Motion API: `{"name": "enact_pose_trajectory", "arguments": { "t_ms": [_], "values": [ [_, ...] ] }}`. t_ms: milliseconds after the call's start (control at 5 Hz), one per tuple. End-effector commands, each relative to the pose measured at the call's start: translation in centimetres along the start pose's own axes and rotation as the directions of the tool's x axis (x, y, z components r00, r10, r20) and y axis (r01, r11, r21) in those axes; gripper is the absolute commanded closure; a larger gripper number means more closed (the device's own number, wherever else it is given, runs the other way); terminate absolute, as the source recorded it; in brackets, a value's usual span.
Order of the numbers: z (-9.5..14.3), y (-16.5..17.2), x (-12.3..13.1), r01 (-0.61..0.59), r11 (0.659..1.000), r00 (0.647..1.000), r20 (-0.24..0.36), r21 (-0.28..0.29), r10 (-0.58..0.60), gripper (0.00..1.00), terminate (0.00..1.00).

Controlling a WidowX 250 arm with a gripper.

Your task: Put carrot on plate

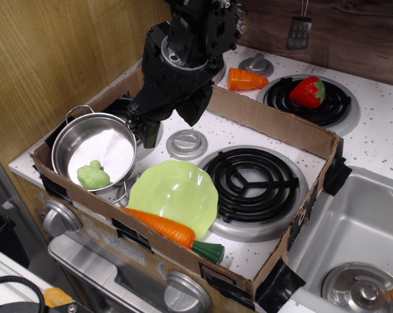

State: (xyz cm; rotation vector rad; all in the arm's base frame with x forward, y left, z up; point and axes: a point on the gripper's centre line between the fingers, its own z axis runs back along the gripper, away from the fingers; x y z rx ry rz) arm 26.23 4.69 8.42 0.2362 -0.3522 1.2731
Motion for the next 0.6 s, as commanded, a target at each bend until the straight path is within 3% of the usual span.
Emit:
{"name": "enact_pose_trajectory", "arguments": {
  "t_ms": [0,200,400],
  "values": [
    [1.46,-0.55,0.85,-0.026,0.998,1.000,0.016,-0.053,0.027,0.00,0.00],
    [1.46,-0.55,0.85,-0.026,0.998,1.000,0.016,-0.053,0.027,0.00,0.00],
    [1.46,-0.55,0.85,-0.026,0.998,1.000,0.016,-0.053,0.027,0.00,1.00]
  ]
}}
